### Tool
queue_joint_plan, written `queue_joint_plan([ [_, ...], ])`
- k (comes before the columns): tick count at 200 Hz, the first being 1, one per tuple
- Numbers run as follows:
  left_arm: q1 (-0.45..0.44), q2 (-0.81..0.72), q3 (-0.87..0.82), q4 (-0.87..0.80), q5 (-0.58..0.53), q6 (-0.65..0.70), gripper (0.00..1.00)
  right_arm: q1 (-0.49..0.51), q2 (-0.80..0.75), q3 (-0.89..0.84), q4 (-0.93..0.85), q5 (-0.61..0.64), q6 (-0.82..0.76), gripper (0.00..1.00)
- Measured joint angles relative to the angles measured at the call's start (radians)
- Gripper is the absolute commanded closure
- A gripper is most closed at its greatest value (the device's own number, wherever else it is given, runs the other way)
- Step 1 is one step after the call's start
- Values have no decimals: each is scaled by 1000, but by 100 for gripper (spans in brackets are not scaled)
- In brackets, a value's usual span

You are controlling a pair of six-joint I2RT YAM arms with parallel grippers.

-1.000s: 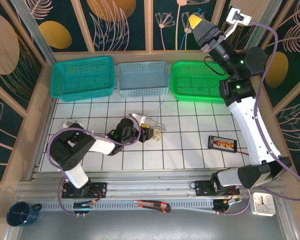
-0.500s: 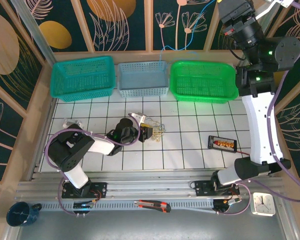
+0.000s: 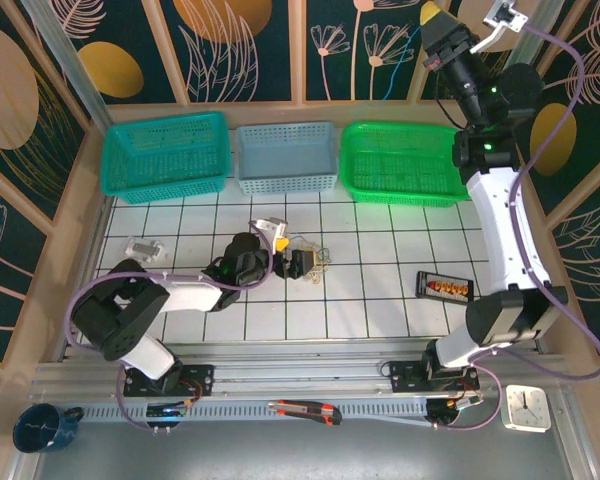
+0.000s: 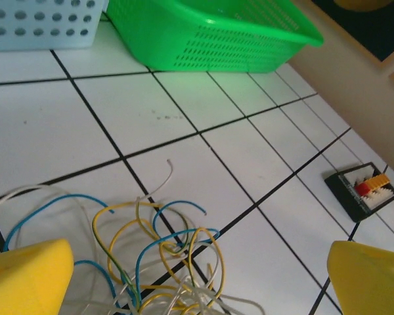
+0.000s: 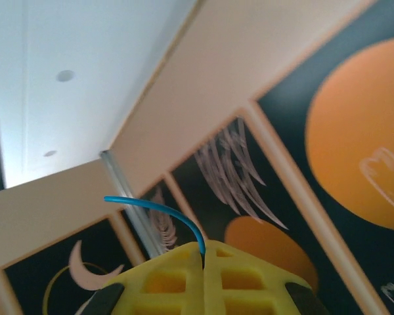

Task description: Untangle the cables

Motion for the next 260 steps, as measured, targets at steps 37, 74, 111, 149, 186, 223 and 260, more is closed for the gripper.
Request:
queue_joint_plan([
  [37, 0, -66, 28, -66, -29, -15, 1, -19, 74, -9, 5, 63, -43, 100],
  [74, 0, -118, 74, -151, -60, -19, 1, -27, 190, 42, -1, 124, -94, 100],
  [111, 0, -152, 132, -219, -73, -19, 1, -29, 311, 116, -31, 177, -143, 100],
  [149, 0, -158, 175, -262, -80, -19, 1, -29, 352, 88, -41, 230, -174, 100],
  [186, 0, -149, 222, -298, -79, -18, 1, -29, 352, -68, -5, 296, -201, 100],
  [223, 3, -116, 262, -299, -72, -18, 1, -29, 415, -173, -29, 362, -238, 67],
  [260, 9, -85, 274, -304, -69, -23, 1, -29, 459, -212, -126, 370, -248, 36],
])
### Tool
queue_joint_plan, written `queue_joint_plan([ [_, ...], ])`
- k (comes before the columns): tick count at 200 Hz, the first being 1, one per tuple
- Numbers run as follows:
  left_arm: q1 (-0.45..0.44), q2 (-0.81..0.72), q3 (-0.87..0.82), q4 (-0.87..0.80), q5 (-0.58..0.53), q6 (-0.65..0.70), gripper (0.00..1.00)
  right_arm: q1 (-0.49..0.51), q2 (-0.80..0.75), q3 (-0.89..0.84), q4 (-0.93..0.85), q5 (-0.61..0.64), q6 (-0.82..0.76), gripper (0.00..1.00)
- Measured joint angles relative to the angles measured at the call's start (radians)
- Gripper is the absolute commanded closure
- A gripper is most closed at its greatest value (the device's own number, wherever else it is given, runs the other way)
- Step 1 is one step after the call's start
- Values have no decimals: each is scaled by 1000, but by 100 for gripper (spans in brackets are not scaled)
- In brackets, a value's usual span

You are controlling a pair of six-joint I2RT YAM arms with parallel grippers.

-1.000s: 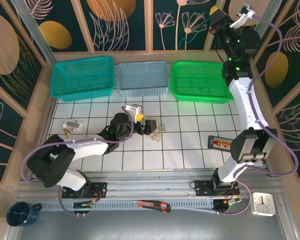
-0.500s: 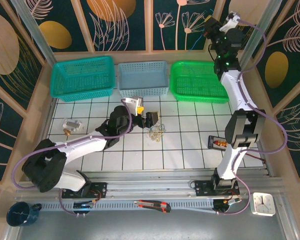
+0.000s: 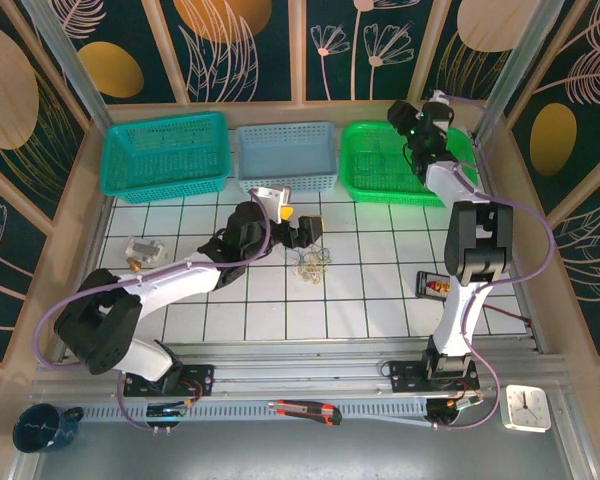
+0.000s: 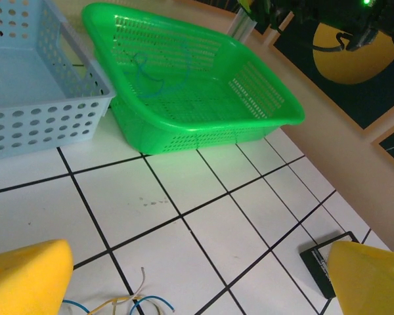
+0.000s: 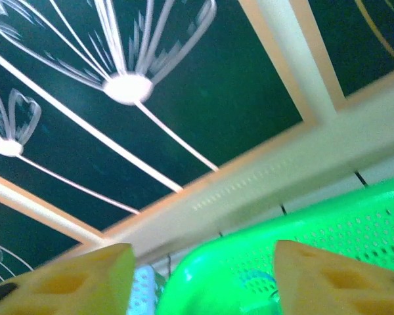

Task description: Untangle the cables

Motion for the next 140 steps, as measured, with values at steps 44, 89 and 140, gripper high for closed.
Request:
queue_joint_plan([
  [44, 20, 3, 1, 1, 8, -26, 1, 0, -62, -29, -51, -6, -2, 35],
  [89, 74, 9, -31, 41, 35, -105, 1, 9, -284, -169, -52, -51, 0, 35],
  [140, 129, -14, -144, 69, 34, -190, 1, 142, -499, -394, -54, -89, -2, 35],
])
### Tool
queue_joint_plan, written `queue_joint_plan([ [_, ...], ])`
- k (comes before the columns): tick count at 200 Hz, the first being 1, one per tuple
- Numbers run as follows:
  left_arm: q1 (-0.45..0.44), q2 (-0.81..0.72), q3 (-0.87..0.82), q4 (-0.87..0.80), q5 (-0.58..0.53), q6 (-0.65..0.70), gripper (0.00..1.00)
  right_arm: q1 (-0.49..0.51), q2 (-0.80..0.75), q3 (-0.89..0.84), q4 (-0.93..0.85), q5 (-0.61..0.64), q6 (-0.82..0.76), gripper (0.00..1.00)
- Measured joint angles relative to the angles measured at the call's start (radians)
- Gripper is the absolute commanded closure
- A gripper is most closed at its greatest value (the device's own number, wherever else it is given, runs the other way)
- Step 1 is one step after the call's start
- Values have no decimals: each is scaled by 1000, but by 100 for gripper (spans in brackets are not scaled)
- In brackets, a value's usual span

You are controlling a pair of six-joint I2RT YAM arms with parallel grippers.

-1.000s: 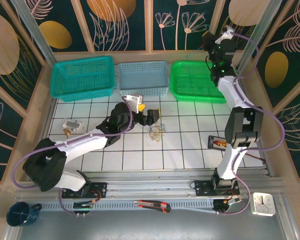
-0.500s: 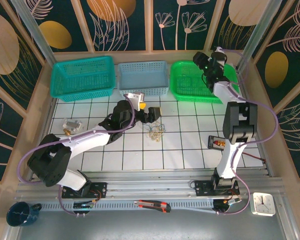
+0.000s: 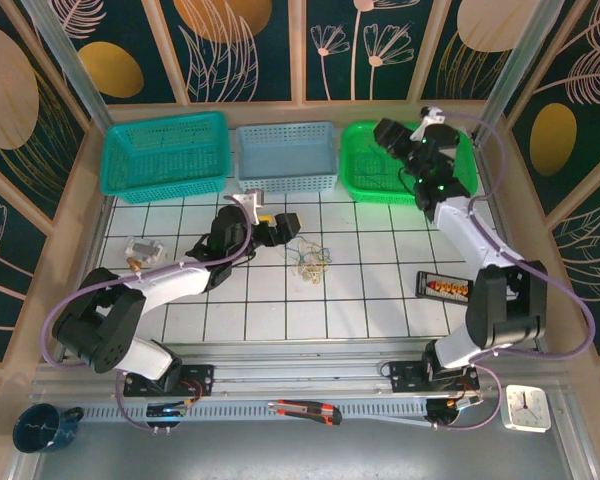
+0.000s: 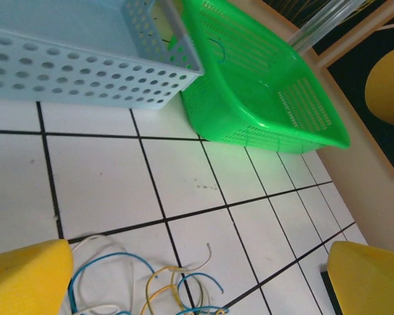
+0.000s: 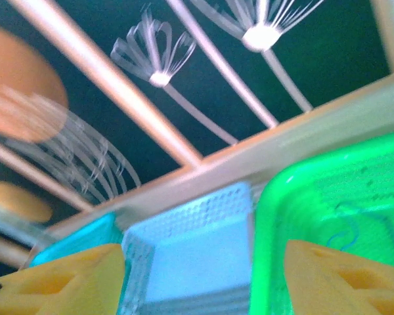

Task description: Untangle the cables

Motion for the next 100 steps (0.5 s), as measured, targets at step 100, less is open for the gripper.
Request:
queue_joint_plan([
  [100, 19, -128, -145, 11, -7, -103, 1, 307, -3, -287, -124, 9, -14, 44],
])
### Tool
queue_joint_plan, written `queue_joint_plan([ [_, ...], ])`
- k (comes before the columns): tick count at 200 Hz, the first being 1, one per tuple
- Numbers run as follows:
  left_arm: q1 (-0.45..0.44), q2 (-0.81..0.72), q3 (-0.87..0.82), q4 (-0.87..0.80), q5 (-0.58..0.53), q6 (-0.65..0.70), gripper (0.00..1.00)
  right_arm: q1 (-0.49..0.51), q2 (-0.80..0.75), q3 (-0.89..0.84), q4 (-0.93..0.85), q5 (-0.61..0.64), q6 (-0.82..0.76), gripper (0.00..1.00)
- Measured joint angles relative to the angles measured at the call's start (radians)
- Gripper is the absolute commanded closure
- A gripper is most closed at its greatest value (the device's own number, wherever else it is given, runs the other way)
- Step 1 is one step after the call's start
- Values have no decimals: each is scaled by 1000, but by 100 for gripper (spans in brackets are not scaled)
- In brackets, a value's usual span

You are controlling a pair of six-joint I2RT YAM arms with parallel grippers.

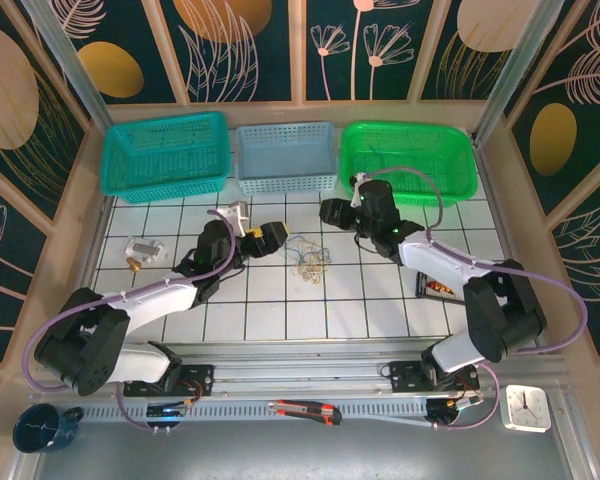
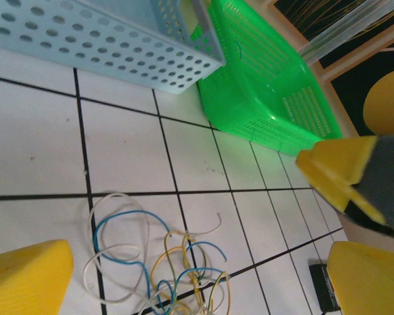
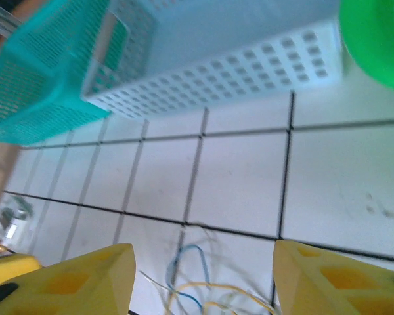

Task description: Untangle the cables

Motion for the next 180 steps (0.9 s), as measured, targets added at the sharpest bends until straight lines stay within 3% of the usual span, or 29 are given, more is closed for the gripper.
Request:
queue_joint_plan([
  [61, 0, -34, -6, -10, 0, 0, 1, -3, 221, -8, 39, -61, 79, 44],
  [135, 0, -45, -6, -13, 0, 2, 1, -2, 305, -2, 124, -105, 142, 47],
  [155, 0, -44, -6, -13, 0, 3, 1, 2, 323, 11, 139, -111, 151, 52],
  [180, 0, -43, -6, -13, 1, 5, 1, 6, 335, 25, 158, -125, 170, 65],
])
